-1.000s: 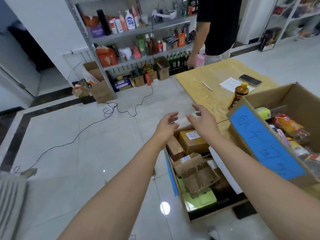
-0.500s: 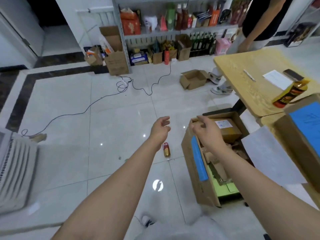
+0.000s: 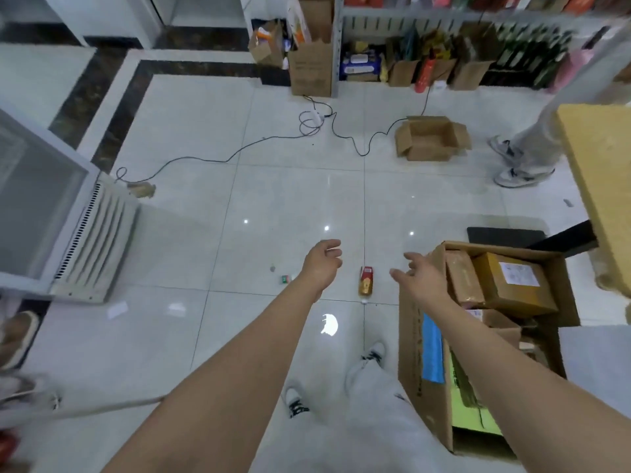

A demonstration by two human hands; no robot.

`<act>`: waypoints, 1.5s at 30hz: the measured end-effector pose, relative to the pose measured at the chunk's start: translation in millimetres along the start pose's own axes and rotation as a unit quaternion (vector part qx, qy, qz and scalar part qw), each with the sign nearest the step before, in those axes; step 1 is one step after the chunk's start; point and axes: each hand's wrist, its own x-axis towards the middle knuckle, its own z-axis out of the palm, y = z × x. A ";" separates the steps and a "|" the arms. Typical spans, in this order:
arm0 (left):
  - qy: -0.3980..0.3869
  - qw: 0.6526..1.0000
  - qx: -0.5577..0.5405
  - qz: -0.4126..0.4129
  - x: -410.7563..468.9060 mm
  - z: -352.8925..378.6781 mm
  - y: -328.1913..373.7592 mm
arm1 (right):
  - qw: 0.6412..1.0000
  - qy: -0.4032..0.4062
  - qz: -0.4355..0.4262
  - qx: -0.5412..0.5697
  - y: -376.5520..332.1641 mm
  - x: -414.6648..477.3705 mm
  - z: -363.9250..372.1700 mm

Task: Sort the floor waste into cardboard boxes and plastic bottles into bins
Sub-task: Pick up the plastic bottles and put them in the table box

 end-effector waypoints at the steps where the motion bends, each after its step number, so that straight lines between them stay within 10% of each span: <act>1: 0.014 1.000 -0.007 -0.009 7.2 -1.6 -4.8 | 1.000 -0.019 0.009 -0.001 4.7 12.0 5.6; 12: 0.037 0.986 -0.024 -0.161 143.2 49.5 -169.7 | 0.985 -0.129 0.107 -0.027 115.5 181.0 113.1; 27: -0.051 0.980 0.112 -0.155 405.1 88.5 -414.9 | 0.981 -0.054 0.165 -0.084 331.9 394.6 324.6; 45: -0.077 0.981 0.102 -0.146 534.2 124.3 -494.6 | 0.967 0.003 0.249 -0.060 404.9 521.4 427.3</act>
